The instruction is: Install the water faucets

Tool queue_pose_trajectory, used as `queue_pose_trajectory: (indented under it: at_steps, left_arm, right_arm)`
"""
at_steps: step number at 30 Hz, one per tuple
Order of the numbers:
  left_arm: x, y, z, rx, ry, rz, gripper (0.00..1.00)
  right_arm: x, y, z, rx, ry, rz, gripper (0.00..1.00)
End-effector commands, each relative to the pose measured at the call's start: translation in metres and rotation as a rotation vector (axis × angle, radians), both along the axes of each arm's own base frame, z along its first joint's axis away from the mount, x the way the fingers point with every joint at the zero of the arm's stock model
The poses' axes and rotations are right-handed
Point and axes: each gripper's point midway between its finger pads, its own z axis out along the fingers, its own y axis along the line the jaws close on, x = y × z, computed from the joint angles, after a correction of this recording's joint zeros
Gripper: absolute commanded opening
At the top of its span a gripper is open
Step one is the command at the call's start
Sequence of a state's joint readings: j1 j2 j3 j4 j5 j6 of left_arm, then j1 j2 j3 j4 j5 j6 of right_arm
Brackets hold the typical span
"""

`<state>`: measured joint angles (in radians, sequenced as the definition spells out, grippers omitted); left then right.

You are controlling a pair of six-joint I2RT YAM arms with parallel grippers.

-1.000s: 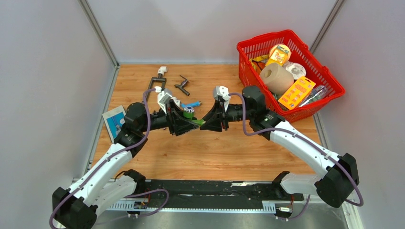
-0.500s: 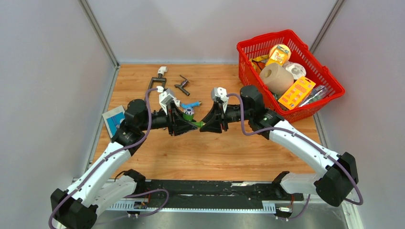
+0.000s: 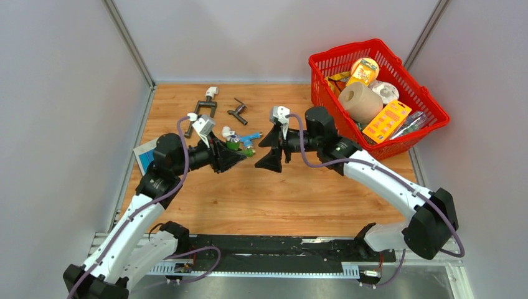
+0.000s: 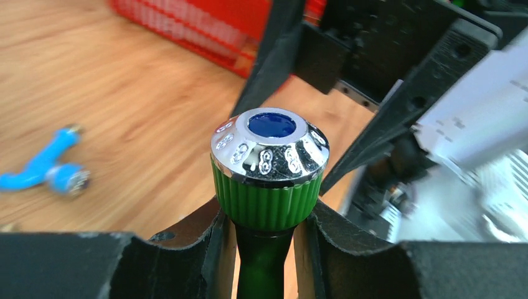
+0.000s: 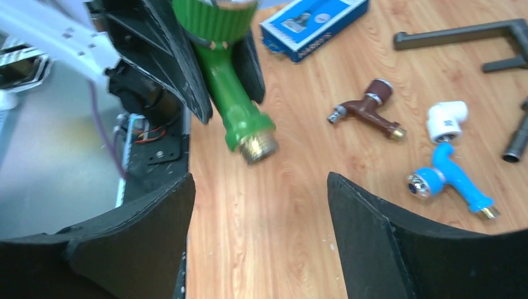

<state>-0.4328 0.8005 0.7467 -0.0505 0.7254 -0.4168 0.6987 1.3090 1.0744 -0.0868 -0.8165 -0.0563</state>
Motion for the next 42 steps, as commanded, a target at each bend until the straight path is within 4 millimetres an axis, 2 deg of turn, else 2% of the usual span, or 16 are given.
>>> queue_pose_trajectory:
  at_steps: [1,5,7,8,9,13,16,20,24,32,37,42]
  left_arm:
    - [0.039,0.048,-0.014,0.104,-0.023,0.336,0.00]
    - [0.052,0.079,-0.023,0.180,-0.041,0.508,0.00]
    - [0.058,0.097,-0.026,0.219,-0.057,0.602,0.00]
    - [0.058,0.103,-0.024,0.223,-0.066,0.637,0.00]
    - [0.063,0.116,-0.029,0.257,-0.059,0.711,0.00]
    - [0.064,0.148,-0.034,0.309,-0.069,0.871,0.00]
    - [0.065,0.160,-0.037,0.336,-0.089,0.924,0.00]
    - [0.068,0.161,-0.044,0.347,-0.104,0.933,0.00]
    - [0.068,0.161,-0.052,0.358,-0.099,0.926,0.00]
    - [0.068,0.164,-0.053,0.369,-0.100,0.937,0.00]
    - [0.067,0.164,-0.053,0.370,-0.103,0.935,0.00]
    - [0.066,0.163,-0.053,0.370,-0.102,0.930,0.00]
  right_arm:
    - [0.045,0.009,0.008,-0.005,-0.018,-0.152,0.82]
    - [0.072,0.022,-0.013,-0.041,0.040,-0.163,0.82]
    - [0.091,0.030,-0.032,-0.068,0.118,-0.172,0.94]
    - [0.098,0.035,-0.031,-0.064,0.128,-0.156,0.94]
    - [0.106,0.040,-0.040,-0.081,0.133,-0.162,0.94]
    - [0.144,0.065,-0.074,-0.145,0.076,-0.241,0.93]
    - [0.177,0.081,-0.104,-0.191,0.048,-0.306,0.89]
    - [0.215,0.095,-0.142,-0.246,-0.031,-0.385,0.88]
    - [0.242,0.111,-0.151,-0.246,-0.092,-0.400,0.86]
    - [0.259,0.136,-0.189,-0.283,-0.088,-0.367,0.80]
    - [0.253,0.139,-0.222,-0.345,-0.051,-0.357,0.72]
    - [0.248,0.139,-0.229,-0.361,-0.047,-0.357,0.58]
